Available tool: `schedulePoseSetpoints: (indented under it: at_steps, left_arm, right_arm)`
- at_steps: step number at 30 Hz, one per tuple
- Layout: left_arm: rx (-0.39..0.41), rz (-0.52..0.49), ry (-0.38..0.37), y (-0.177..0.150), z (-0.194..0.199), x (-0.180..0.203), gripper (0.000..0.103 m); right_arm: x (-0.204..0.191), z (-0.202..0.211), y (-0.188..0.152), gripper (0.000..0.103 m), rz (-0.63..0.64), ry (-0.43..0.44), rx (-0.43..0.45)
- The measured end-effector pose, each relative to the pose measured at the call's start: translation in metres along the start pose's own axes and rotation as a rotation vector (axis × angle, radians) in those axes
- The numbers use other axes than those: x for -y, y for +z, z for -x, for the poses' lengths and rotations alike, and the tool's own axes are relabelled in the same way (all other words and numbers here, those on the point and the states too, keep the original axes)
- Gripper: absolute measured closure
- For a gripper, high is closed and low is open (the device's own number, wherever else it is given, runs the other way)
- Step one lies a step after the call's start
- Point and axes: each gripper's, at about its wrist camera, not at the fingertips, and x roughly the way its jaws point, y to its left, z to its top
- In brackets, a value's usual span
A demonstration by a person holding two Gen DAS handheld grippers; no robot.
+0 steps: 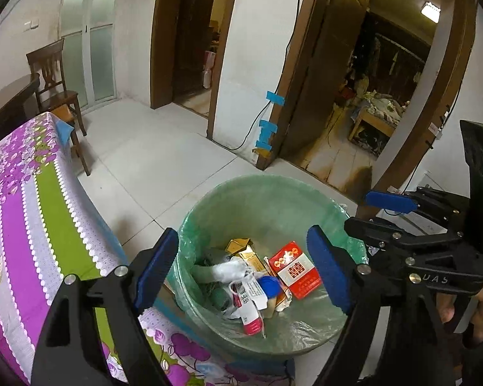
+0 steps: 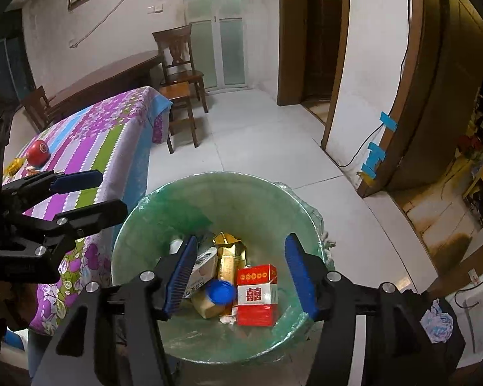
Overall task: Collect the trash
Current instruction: 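Carry the white mask and blue cap over the green basin and open both tools, then return to the table and grasp the tan sponge block with the left tool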
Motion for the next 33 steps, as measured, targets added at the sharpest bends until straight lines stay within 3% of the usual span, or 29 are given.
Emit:
schedulePoseSetpoints:
  at_steps: [6,10,17,22,26,29,31,33]
  left_arm:
    - [-0.001,-0.008,0.009,-0.003,0.005,-0.003,0.025]
    - [0.008,-0.020,0.012,-0.006,0.017,-0.007,0.025]
    - [0.014,-0.043,0.029,-0.020,0.046,-0.024,0.024]
    - [0.015,-0.051,0.063,-0.045,0.081,-0.056,0.020]
    - [0.037,0.025,0.154,-0.072,0.128,-0.111,0.020]
    - [0.090,0.141,0.248,-0.094,0.175,-0.164,0.017]
    - [0.115,0.229,0.349,-0.112,0.201,-0.202,0.012]
    - [0.117,0.367,0.434,-0.137,0.224,-0.247,0.012]
  right_arm:
    - [-0.002,0.005,-0.005,0.038,-0.002,0.003,0.012]
    - [-0.007,0.013,-0.011,0.027,0.007,0.026,0.047]
    - [-0.039,0.027,-0.028,0.019,0.033,0.098,0.117]
    - [-0.072,0.037,-0.040,0.017,0.066,0.175,0.153]
    - [-0.103,0.037,-0.048,0.017,0.109,0.242,0.157]
    - [-0.129,0.030,-0.050,0.016,0.146,0.287,0.144]
    - [-0.143,0.024,-0.048,0.016,0.162,0.310,0.139]
    - [-0.160,0.018,-0.045,0.016,0.176,0.341,0.136]
